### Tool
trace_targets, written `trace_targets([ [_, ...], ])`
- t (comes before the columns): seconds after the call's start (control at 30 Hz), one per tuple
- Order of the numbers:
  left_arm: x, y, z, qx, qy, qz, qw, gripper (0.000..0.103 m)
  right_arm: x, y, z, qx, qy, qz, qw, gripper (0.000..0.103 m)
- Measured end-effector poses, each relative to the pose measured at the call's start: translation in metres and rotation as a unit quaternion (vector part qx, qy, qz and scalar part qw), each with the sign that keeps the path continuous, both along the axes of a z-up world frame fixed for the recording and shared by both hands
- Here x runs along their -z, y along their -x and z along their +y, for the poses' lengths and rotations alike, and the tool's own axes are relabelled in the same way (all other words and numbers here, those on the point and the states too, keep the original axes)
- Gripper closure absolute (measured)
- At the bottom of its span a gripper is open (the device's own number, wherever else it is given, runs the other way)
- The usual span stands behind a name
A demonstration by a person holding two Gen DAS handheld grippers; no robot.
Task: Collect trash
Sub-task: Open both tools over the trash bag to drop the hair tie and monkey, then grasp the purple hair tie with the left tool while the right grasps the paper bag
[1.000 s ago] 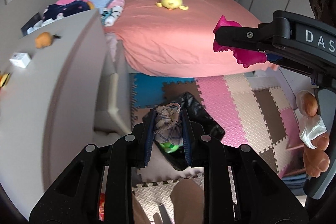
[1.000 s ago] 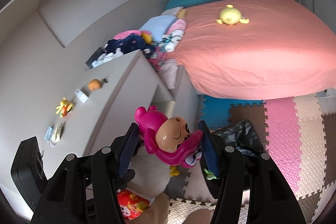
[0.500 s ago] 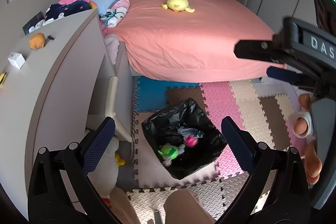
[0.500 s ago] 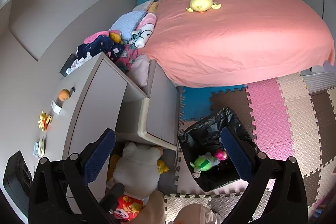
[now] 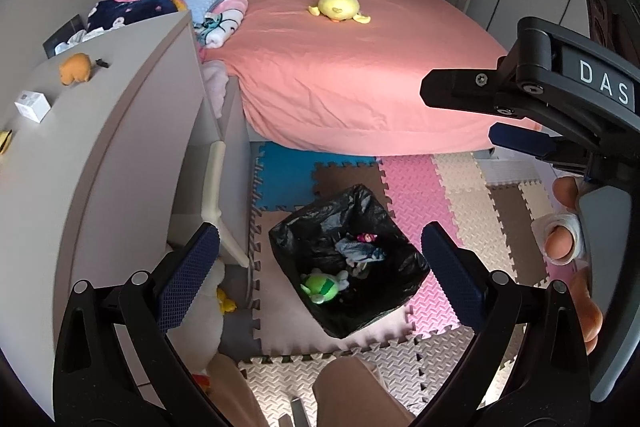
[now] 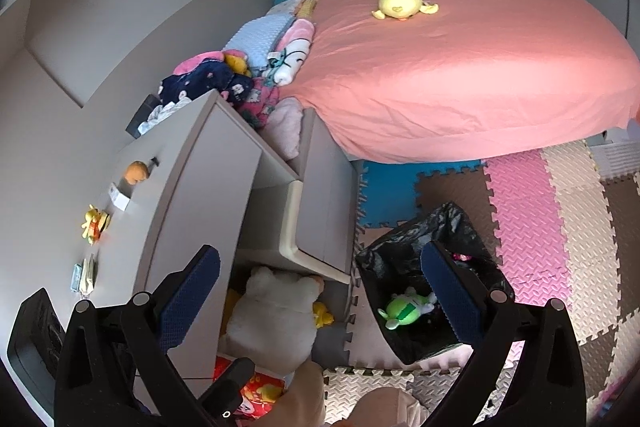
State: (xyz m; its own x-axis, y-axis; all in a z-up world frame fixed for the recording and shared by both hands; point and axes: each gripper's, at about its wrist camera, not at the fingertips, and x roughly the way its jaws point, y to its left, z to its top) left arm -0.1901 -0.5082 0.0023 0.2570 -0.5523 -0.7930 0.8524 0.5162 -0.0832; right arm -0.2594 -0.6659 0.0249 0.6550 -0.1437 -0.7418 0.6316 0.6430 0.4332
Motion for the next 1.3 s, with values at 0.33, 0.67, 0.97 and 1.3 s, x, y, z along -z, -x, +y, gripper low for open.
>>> trace_targets([
  [0.33,-0.026,-0.023,0.035,-0.025,0.024,-0.012,0.9993,0.005,-0.02,-0.033,0.031,-0.045,-0.034,-0.056,0.997,0.003],
  [0.67,-0.047,-0.073,0.091,-0.091,0.045,-0.017,0.9947,0.005,-0.04,-0.089,0.079,-0.104,-0.023,-0.065,0.992,0.003],
  [0.97,-0.055,-0.135,0.161,-0.178,0.039,-0.022,0.983,0.005,-0.047,-0.153,0.131,-0.165,-0.009,-0.053,0.985,0.003],
  [1.3,-0.047,-0.188,0.236,-0.257,0.027,-0.015,0.966,0.005,-0.044,-0.216,0.185,-0.233,-0.009,-0.038,0.972,0.003],
])
